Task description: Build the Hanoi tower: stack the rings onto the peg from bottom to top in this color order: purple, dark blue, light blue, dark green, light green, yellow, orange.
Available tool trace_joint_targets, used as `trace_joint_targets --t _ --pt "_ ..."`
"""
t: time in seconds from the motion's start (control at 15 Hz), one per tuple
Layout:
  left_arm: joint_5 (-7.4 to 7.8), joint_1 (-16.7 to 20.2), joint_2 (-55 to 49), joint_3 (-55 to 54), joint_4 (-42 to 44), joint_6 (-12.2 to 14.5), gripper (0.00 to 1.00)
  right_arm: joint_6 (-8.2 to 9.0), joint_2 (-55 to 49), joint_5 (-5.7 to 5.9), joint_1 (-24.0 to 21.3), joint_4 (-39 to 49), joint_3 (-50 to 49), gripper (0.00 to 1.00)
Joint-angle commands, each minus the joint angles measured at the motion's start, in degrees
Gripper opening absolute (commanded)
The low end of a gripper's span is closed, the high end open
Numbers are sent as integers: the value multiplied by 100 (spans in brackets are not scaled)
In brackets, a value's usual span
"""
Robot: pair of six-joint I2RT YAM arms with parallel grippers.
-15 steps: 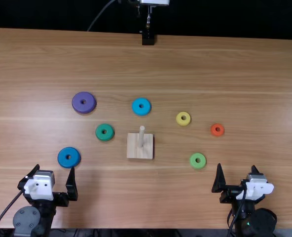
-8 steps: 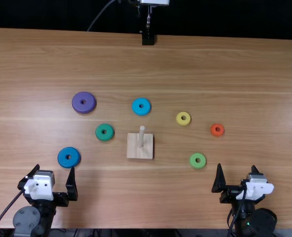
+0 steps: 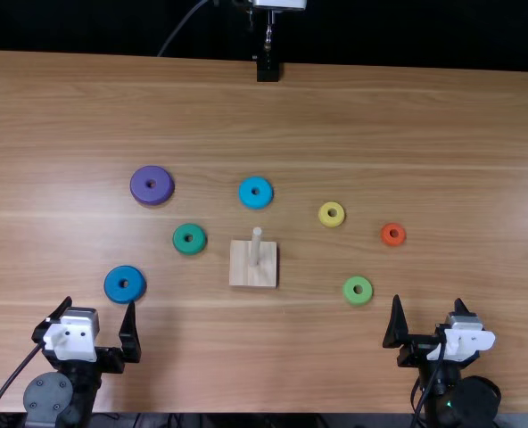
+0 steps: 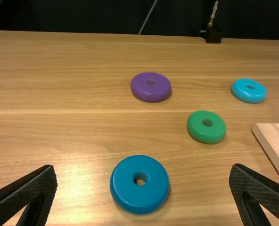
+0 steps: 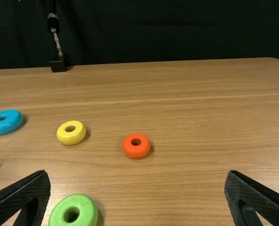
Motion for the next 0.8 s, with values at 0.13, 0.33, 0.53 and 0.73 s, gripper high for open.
trace_joint_targets --t 0.13,0.33,0.53,0.73 --pt "104 12 -67 -191 -440 -20 100 11 -71 52 -57 -397 -366 100" --pt "136 82 1006 916 -461 11 100 11 -71 52 -57 -397 -366 100" --pt "62 126 2227 2111 -535 -20 100 11 -71 52 -57 -397 -366 100" --pt "-54 188 3844 3447 -587 -31 100 11 -71 52 -57 -397 -366 100"
